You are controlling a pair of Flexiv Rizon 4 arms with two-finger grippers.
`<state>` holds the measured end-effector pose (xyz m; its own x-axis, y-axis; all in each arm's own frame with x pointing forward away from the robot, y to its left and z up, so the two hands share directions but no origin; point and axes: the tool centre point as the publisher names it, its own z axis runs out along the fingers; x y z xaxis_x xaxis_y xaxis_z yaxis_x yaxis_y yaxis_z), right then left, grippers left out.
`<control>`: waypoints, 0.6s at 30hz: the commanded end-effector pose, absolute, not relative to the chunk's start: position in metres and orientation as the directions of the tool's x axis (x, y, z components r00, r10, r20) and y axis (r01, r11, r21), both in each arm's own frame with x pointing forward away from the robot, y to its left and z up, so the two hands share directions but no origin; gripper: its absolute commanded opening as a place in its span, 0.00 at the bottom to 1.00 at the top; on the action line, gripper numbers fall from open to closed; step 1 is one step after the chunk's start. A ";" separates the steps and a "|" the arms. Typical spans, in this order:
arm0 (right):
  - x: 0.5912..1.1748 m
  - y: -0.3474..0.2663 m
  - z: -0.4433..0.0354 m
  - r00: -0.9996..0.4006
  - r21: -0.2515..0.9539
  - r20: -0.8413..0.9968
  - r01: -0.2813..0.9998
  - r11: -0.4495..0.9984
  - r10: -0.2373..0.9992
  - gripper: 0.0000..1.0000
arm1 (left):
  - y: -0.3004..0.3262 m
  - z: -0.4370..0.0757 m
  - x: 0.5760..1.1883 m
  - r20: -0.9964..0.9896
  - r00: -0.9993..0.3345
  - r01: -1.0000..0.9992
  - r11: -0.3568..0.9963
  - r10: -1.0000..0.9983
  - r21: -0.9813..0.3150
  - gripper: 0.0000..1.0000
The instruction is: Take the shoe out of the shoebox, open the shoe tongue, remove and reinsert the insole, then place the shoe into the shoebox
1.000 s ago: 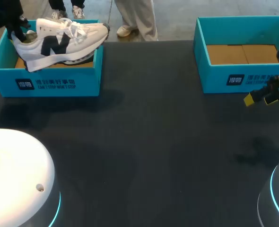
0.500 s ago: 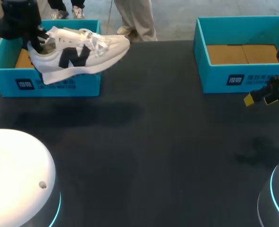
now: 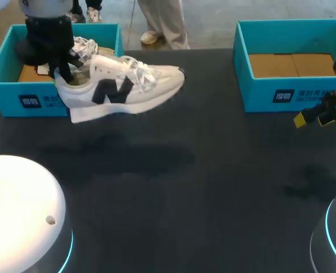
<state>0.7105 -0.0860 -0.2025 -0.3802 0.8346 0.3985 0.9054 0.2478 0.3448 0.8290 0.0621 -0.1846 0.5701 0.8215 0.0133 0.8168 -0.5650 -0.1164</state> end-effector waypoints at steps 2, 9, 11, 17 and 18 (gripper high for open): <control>0.711 -0.085 -0.203 -0.379 0.343 0.398 0.906 0.247 0.835 1.00 | 0.054 -0.186 0.802 0.017 0.585 0.808 -0.581 0.811 -0.104 0.00; 0.711 -0.085 -0.203 -0.379 0.343 0.398 0.906 0.247 0.835 1.00 | 0.032 -0.194 0.775 0.002 0.614 0.785 -0.611 0.789 -0.105 0.00; 0.711 -0.085 -0.203 -0.379 0.343 0.398 0.906 0.247 0.835 1.00 | 0.026 -0.195 0.769 0.005 0.620 0.781 -0.616 0.785 -0.103 0.00; 0.711 -0.085 -0.203 -0.379 0.343 0.398 0.906 0.247 0.835 1.00 | 0.011 -0.208 0.762 0.086 0.567 0.824 -0.563 0.819 -0.068 0.00; 0.711 -0.085 -0.203 -0.379 0.343 0.398 0.906 0.247 0.835 1.00 | 0.009 -0.210 0.761 0.098 0.565 0.825 -0.561 0.819 -0.068 0.00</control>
<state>0.7105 -0.0861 -0.2025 -0.3801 0.8347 0.3985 0.9054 0.2477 0.3448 0.7725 0.0170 -0.2034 0.5704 0.8192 0.0592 0.8205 -0.5652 -0.0855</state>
